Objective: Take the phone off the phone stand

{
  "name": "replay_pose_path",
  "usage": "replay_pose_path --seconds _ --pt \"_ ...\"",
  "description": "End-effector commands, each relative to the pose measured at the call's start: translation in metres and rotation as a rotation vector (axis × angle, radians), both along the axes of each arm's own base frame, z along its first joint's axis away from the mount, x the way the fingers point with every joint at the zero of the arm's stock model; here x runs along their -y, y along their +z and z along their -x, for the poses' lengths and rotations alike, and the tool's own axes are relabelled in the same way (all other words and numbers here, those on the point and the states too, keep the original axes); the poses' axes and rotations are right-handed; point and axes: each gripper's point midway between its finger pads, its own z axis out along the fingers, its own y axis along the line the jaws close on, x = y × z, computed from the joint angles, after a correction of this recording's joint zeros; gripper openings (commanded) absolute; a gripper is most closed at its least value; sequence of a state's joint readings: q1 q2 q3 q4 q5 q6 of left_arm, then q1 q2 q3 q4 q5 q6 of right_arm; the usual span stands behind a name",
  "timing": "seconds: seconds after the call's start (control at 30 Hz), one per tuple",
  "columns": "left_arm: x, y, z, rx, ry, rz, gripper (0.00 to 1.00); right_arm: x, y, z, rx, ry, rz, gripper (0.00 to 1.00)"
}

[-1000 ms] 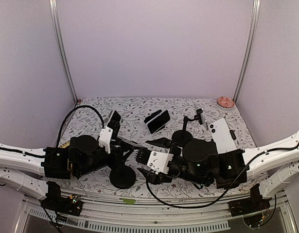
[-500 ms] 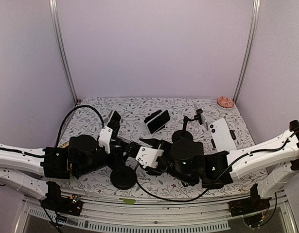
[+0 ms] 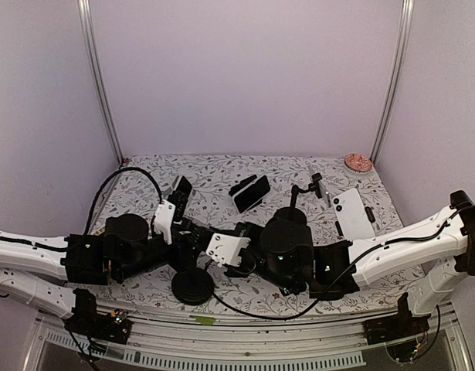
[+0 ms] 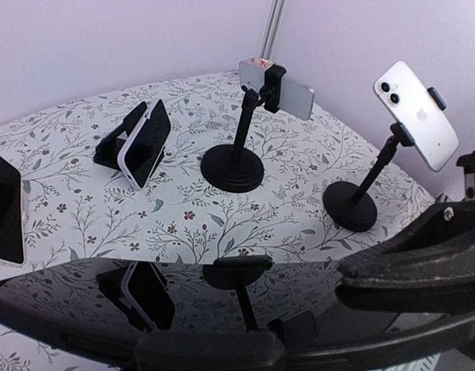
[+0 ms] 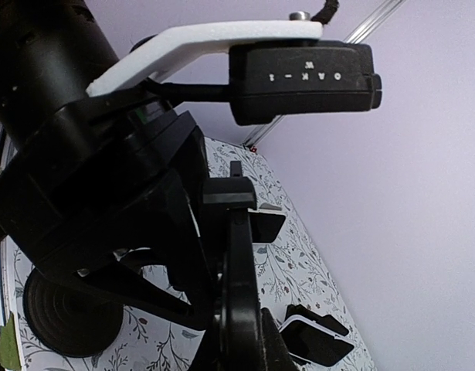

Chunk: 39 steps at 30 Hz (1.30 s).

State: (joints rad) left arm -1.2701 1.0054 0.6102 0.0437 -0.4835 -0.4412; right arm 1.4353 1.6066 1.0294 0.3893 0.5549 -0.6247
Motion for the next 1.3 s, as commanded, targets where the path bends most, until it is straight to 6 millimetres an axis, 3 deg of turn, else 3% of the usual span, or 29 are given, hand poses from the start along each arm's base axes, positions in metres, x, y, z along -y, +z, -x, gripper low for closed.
replay_pose_path --seconds 0.0,0.33,0.7,1.03,1.07,1.13,1.17,1.2,1.27 --pt "-0.001 0.042 -0.006 0.053 0.023 0.148 0.17 -0.006 0.018 -0.003 0.002 -0.001 -0.058 0.0" --pt "-0.012 0.037 -0.015 0.055 0.098 0.133 0.15 -0.001 0.022 0.014 -0.03 0.046 -0.053 0.0" --pt "-0.026 0.027 -0.03 0.034 0.169 0.13 0.14 0.017 0.027 0.033 -0.072 0.065 -0.058 0.0" --pt "-0.019 0.029 -0.027 0.037 0.112 0.153 0.13 0.018 0.018 0.038 -0.103 0.072 -0.066 0.0" --pt "-0.017 0.031 -0.026 0.04 0.095 0.159 0.13 0.017 0.015 0.036 -0.106 0.062 -0.065 0.11" --pt "-0.014 0.033 -0.023 0.047 0.07 0.163 0.12 0.016 0.01 0.031 -0.11 0.037 -0.06 0.51" --pt "-0.013 0.035 -0.021 0.048 0.057 0.167 0.12 0.016 0.008 0.026 -0.11 0.02 -0.057 0.64" --pt "-0.011 0.036 -0.02 0.048 0.043 0.17 0.12 0.017 0.006 0.02 -0.11 0.004 -0.051 0.73" --pt "-0.008 0.036 -0.017 0.048 0.021 0.172 0.12 0.021 0.005 0.012 -0.114 -0.01 -0.051 0.82"
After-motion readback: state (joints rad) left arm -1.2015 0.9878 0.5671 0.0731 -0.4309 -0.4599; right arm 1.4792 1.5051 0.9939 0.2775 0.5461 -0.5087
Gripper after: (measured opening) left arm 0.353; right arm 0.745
